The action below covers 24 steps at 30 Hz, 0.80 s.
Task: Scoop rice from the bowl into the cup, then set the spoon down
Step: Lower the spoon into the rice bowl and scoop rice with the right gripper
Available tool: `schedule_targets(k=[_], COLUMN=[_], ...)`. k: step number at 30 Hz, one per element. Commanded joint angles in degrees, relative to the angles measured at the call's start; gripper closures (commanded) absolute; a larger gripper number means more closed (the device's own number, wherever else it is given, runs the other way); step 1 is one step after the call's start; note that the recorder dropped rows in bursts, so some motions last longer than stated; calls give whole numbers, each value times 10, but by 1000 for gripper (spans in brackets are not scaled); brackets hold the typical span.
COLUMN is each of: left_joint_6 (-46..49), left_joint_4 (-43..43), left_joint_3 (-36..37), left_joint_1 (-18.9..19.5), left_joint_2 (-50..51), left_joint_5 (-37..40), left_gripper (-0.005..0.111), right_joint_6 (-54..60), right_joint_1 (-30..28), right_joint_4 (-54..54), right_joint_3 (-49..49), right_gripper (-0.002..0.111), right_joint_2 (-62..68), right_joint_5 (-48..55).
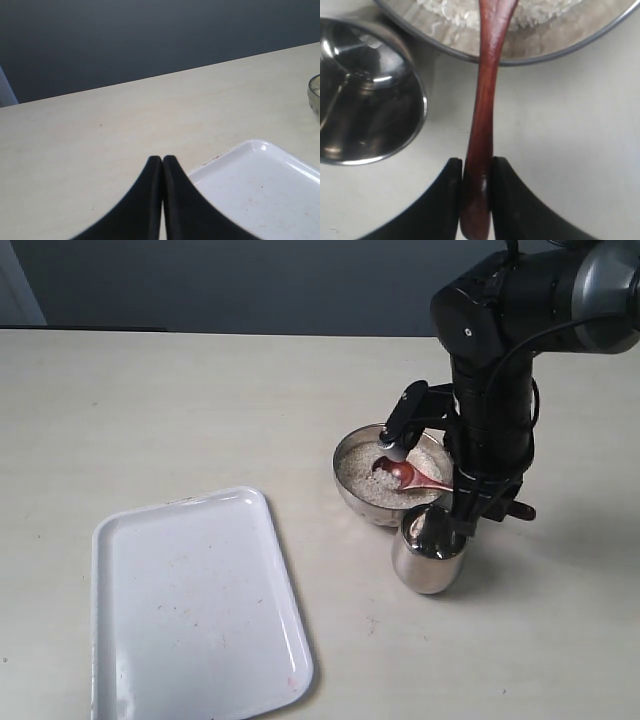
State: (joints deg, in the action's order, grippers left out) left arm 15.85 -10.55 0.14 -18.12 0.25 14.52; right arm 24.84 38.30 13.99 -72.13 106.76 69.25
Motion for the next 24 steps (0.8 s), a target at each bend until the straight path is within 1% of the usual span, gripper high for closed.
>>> schedule_targets(k=[1,4,8,12,16,21,24], left_joint_6=[-3,-3,-3,-3,-3,-3,-3], left_joint_4=[1,1,1,1,1,1,1], left_joint_3=[-1,-1,-1,-1,-1,-1,-1], left_joint_1=[-3,-3,-3,-3,-3,-3,-3], left_joint_2=[-2,-2,-2,-2,-2,-2,-2], left_joint_5=[-8,-8,-8,-8,-8,-8,-8], left_gripper=[106,106,106,106,106,106,106], right_joint_6=[9,5,-71,-71,-71,-70,-70], right_joint_1=[-3,-3,-1,14,42,70,74], right_joint_4=[-4,1,69,103,157,195,206], right_joint_3=[-3,-3,-3,-3,-3,-3,-3], right_gripper=[109,109,109,109,109,109,109], right_joint_2=[-8,-8,-8,-8,1,27,37], right_joint_5=[-10,-24,-48,-56,-56,-39,-29])
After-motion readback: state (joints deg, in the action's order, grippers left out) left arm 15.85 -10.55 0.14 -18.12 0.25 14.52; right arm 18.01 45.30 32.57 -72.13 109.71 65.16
